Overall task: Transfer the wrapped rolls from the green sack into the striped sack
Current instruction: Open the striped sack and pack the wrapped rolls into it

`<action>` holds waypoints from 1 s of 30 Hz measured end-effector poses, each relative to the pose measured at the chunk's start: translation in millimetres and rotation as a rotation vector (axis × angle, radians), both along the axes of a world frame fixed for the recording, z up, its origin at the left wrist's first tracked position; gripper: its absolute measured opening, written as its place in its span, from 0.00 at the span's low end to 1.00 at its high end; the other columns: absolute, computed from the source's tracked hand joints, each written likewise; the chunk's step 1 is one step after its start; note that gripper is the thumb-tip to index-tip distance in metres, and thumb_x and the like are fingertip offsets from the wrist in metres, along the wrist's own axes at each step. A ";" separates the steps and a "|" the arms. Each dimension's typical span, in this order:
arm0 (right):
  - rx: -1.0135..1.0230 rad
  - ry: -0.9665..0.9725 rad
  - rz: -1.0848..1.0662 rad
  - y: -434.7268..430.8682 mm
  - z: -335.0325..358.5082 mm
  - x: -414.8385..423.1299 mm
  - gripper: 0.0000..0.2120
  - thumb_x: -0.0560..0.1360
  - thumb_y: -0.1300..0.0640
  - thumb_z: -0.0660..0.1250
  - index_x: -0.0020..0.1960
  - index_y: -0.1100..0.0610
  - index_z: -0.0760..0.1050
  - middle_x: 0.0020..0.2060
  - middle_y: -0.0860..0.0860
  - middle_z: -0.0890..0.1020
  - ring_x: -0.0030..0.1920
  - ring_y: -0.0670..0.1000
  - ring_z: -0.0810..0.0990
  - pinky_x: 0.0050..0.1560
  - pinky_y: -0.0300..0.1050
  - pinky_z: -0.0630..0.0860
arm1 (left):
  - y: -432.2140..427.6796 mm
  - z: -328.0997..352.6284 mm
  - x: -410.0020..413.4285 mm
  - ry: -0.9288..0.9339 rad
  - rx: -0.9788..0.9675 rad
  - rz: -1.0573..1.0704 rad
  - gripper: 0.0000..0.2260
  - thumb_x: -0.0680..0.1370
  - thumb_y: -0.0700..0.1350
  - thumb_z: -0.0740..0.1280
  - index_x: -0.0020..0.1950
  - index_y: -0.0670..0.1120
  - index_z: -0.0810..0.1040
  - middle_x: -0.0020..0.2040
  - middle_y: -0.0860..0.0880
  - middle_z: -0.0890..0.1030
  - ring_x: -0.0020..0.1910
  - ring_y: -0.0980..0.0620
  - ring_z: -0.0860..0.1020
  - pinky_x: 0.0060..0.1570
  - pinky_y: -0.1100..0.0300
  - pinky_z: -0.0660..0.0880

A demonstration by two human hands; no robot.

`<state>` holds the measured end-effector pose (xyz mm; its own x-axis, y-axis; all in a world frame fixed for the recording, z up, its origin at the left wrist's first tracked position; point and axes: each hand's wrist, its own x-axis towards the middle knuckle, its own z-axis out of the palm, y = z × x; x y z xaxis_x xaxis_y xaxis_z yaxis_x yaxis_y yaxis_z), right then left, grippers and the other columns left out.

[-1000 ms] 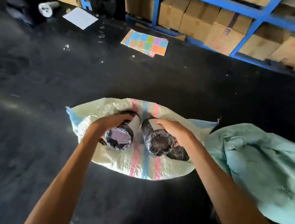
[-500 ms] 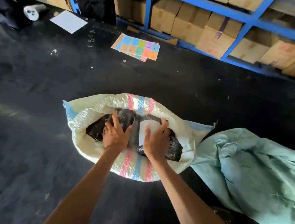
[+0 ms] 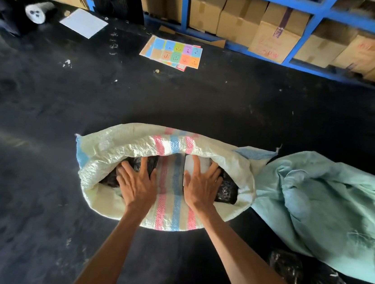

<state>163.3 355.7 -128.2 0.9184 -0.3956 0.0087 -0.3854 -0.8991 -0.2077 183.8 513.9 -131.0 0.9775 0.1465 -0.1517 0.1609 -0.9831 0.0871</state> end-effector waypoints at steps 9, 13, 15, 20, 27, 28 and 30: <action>0.029 0.163 0.138 -31.0 5.8 -2.6 0.31 0.80 0.38 0.59 0.79 0.46 0.56 0.76 0.57 0.63 0.74 0.62 0.62 0.71 0.64 0.64 | 15.2 9.6 20.5 0.156 -0.136 0.035 0.29 0.83 0.60 0.55 0.79 0.44 0.57 0.78 0.32 0.56 0.77 0.33 0.56 0.74 0.37 0.55; 0.222 0.128 0.245 -57.5 45.8 -35.9 0.29 0.81 0.48 0.62 0.79 0.53 0.58 0.75 0.60 0.63 0.74 0.61 0.64 0.71 0.60 0.68 | 20.6 44.6 -15.0 0.018 -0.261 -0.054 0.33 0.77 0.49 0.69 0.79 0.45 0.58 0.73 0.33 0.62 0.71 0.33 0.62 0.68 0.37 0.63; 0.364 -0.053 0.291 -75.6 71.6 -82.7 0.24 0.81 0.54 0.63 0.76 0.54 0.65 0.72 0.57 0.69 0.71 0.56 0.69 0.68 0.53 0.72 | 20.8 62.6 -56.6 -0.119 -0.334 -0.188 0.31 0.75 0.45 0.72 0.76 0.45 0.64 0.69 0.34 0.68 0.66 0.33 0.67 0.64 0.38 0.67; 0.551 -0.070 0.243 -116.5 118.6 -231.0 0.28 0.74 0.65 0.63 0.73 0.52 0.69 0.64 0.50 0.77 0.61 0.48 0.77 0.63 0.49 0.74 | 9.3 65.4 -184.8 0.055 -0.594 -0.630 0.36 0.67 0.45 0.75 0.73 0.51 0.66 0.60 0.42 0.77 0.59 0.40 0.74 0.60 0.43 0.73; 0.411 0.632 0.425 -130.3 84.7 -357.0 0.56 0.64 0.54 0.78 0.80 0.43 0.48 0.75 0.51 0.60 0.74 0.54 0.62 0.72 0.51 0.69 | -26.2 37.5 -269.0 0.651 -0.239 -0.951 0.57 0.57 0.54 0.84 0.80 0.56 0.56 0.74 0.49 0.67 0.73 0.45 0.65 0.72 0.49 0.65; 0.344 0.648 0.447 -124.2 75.4 -366.3 0.58 0.62 0.54 0.80 0.80 0.42 0.47 0.75 0.51 0.59 0.74 0.55 0.63 0.70 0.53 0.71 | -28.6 31.5 -280.4 0.645 -0.270 -0.952 0.56 0.56 0.55 0.83 0.79 0.57 0.57 0.73 0.50 0.68 0.72 0.46 0.66 0.72 0.49 0.65; 0.197 0.602 0.459 -110.4 58.5 -375.6 0.57 0.61 0.58 0.80 0.79 0.42 0.50 0.72 0.54 0.60 0.71 0.58 0.64 0.64 0.55 0.75 | -29.6 17.5 -296.9 0.620 -0.439 -0.897 0.53 0.55 0.58 0.81 0.76 0.60 0.60 0.72 0.53 0.70 0.71 0.48 0.68 0.70 0.47 0.68</action>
